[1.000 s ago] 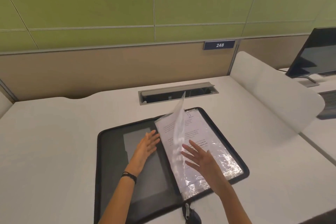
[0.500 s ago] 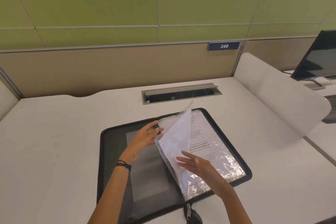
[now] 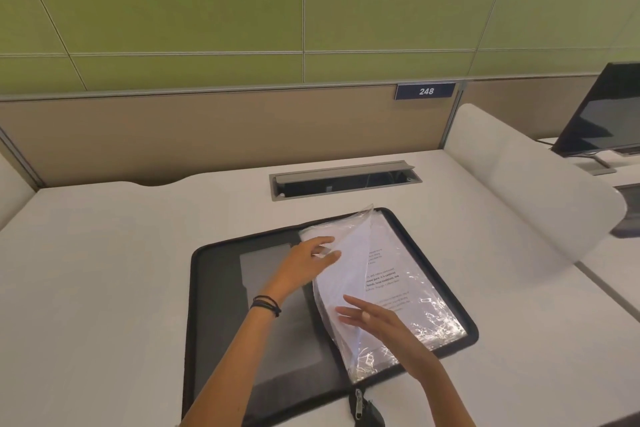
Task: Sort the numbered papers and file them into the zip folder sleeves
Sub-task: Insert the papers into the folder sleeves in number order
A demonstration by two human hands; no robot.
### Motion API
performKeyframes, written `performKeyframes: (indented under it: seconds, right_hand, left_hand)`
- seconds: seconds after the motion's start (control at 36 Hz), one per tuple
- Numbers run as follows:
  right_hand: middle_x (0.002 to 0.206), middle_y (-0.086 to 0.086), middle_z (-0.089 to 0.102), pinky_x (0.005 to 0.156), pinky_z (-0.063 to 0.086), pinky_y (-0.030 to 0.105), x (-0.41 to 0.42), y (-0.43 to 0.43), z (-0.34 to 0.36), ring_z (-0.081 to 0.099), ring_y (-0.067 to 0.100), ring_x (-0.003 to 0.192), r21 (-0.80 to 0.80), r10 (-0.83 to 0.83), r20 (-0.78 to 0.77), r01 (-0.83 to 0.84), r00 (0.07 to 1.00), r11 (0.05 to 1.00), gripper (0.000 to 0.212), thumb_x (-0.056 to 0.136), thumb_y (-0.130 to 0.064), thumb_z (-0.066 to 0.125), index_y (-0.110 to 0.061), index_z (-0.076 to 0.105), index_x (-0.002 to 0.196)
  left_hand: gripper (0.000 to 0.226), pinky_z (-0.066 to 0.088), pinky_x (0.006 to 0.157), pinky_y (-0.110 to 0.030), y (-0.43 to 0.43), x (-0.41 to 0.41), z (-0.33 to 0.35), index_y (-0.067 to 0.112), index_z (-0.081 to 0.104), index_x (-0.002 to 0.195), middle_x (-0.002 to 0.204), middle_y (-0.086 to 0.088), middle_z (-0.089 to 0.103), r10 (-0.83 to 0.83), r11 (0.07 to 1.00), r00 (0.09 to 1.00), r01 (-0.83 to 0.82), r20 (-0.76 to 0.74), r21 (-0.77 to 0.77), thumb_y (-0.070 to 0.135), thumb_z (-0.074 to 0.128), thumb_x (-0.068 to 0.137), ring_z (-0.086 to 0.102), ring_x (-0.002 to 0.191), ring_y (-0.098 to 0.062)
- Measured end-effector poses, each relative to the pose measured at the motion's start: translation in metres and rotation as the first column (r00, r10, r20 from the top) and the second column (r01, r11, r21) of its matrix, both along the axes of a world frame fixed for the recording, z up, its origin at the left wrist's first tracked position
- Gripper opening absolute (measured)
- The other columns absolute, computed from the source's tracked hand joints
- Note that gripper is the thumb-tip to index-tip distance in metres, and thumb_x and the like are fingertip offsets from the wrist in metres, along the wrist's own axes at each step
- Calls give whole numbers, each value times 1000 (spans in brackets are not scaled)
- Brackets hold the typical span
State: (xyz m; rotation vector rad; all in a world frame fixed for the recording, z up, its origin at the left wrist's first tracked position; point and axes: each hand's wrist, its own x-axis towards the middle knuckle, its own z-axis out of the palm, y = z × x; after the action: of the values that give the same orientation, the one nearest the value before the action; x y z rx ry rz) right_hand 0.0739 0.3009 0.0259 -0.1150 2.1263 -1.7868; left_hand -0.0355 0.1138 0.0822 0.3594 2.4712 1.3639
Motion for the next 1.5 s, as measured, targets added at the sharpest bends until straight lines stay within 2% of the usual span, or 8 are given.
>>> performKeyframes:
  seconds: [0.28,0.39,0.53,0.92,1.08,1.25,1.42,1.5]
  right_hand:
    - [134,2,51,104,39,40,-10,19,-34,47,21,125,273,-546,-382,656,745,703,33,88,-10,61,-21,57,120]
    - [150,23,26,108,26,56,-10,37,-49,23,39,139,424,-588,-431,729,684,538,61,80,-16,72,-11,47,135]
    - [153,26,8,107,23,57,-6,43,-69,8,42,141,378,-589,-357,689,725,618,117,53,-95,32,-22,32,144]
    - [143,12,42,99,43,42,-11,46,-54,47,34,125,307,-549,-276,614,789,727,119,48,-94,42,-31,14,145]
    - [121,17,57,84,43,27,-11,33,-16,56,33,110,49,-623,-85,628,777,777,78,87,-9,63,-21,15,148]
    - [127,-20,51,100,39,27,-4,24,-14,44,12,127,-100,-488,18,488,872,867,80,61,-81,58,-38,48,128]
    - [140,-16,31,111,24,43,-11,3,-2,29,13,132,-308,-312,18,302,950,902,129,40,-81,71,-42,7,145]
    - [145,-4,33,94,47,29,-12,-6,3,48,4,123,-292,-312,-16,294,950,910,95,77,-62,62,-30,7,148]
  left_hand:
    - [22,42,72,-5,-28,-5,-15,26,61,100,96,-4,66,121,992,987,-117,-103,39,10,66,86,60,84,-6]
    - [11,52,80,-34,-54,-3,-16,17,66,91,92,-6,71,151,988,987,-149,-49,40,13,72,82,67,87,-21]
    - [18,54,79,-36,-89,-1,-23,6,66,92,84,-7,74,139,990,987,-136,84,-31,16,74,80,70,81,-21]
    - [44,53,78,-25,-148,16,-23,19,50,120,115,0,62,130,990,934,-102,334,-101,28,70,82,61,100,-13]
    - [85,26,109,-34,-131,12,-20,12,16,149,144,-3,32,436,900,899,-436,35,-11,15,70,83,29,138,-25]
    - [83,21,114,-38,-110,8,-15,13,12,151,155,-12,23,509,860,853,-509,-114,32,15,65,87,22,142,-29]
    - [38,40,90,-11,-85,14,-8,25,46,133,133,2,52,196,975,980,-197,20,99,23,52,96,52,114,-9]
    - [27,39,102,-26,-76,16,-10,41,46,124,134,7,49,151,975,983,-165,99,151,32,47,98,52,118,-10]
